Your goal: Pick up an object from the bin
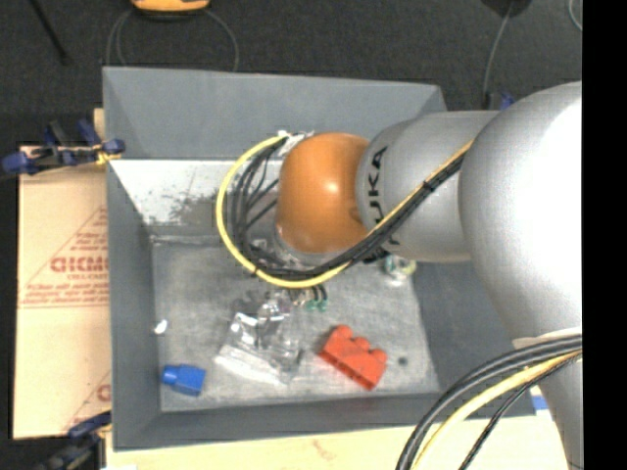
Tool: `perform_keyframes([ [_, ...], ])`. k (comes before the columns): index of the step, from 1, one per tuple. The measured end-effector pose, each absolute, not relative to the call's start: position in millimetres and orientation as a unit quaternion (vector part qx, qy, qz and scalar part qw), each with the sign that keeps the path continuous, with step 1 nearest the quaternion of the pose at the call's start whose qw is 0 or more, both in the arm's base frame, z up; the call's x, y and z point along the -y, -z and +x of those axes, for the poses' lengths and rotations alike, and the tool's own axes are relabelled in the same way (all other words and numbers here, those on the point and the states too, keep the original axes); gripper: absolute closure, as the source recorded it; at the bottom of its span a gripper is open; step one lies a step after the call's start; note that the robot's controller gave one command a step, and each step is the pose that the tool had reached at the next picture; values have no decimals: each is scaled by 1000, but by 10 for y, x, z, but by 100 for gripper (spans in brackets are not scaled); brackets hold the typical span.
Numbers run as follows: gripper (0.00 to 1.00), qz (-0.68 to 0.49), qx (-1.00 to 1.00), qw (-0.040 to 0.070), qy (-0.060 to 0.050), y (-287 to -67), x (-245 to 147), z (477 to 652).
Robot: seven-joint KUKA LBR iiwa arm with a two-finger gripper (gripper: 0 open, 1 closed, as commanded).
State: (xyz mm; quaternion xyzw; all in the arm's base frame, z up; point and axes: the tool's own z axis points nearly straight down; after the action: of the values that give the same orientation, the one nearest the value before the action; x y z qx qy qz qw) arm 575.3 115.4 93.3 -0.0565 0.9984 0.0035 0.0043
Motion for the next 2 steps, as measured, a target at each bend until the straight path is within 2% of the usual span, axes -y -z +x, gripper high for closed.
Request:
perform_keyframes([
  [1,100,-54,-999,-3,-2,-928,-1137,5736],
  [2,100,-41,-999,3,-2,-1784,-1306,5561],
])
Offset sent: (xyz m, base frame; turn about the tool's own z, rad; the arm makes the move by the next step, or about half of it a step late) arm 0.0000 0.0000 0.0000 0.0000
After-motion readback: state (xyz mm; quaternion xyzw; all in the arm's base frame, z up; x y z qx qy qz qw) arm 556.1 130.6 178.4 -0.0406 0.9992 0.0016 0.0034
